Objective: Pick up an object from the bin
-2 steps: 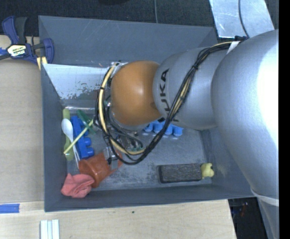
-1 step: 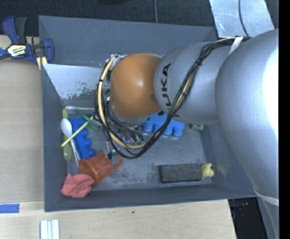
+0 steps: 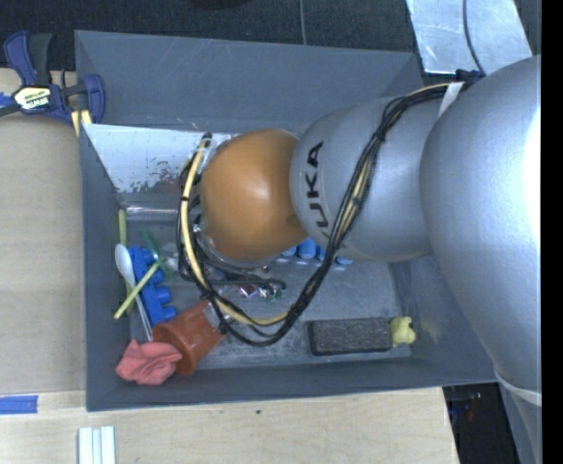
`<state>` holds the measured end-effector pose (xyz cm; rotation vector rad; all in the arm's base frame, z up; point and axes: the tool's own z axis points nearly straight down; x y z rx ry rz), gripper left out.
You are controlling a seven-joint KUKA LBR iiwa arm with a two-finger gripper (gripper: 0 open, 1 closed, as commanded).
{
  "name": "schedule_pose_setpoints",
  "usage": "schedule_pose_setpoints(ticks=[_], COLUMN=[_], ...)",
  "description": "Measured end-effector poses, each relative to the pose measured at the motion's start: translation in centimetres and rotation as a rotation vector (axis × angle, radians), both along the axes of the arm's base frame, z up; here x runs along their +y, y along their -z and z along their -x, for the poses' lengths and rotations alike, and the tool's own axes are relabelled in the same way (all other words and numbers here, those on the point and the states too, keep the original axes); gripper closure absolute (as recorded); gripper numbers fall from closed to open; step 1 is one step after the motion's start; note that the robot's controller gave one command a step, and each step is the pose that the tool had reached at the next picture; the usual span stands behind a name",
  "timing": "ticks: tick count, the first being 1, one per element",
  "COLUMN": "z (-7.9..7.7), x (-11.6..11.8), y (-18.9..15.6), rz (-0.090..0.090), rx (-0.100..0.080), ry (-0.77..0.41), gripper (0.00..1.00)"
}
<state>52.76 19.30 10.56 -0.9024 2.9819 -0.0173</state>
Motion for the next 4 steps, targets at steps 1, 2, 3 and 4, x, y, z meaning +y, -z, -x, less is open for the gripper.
schedule_pose_setpoints(ticks=[1, 2, 3, 4], z=[1.3, 2.7, 2.7, 3.2], x=[-2.0, 0.0, 0.0, -0.3], y=[2.7, 2.5, 2.5, 0.4], rz=[0.002, 0.038, 0.038, 0.039], rx=[-0.021, -0.042, -0.042, -0.025], ry=[-0.391, -0.754, -0.754, -0.752], gripper=[0.00, 1.00, 1.00, 1.00])
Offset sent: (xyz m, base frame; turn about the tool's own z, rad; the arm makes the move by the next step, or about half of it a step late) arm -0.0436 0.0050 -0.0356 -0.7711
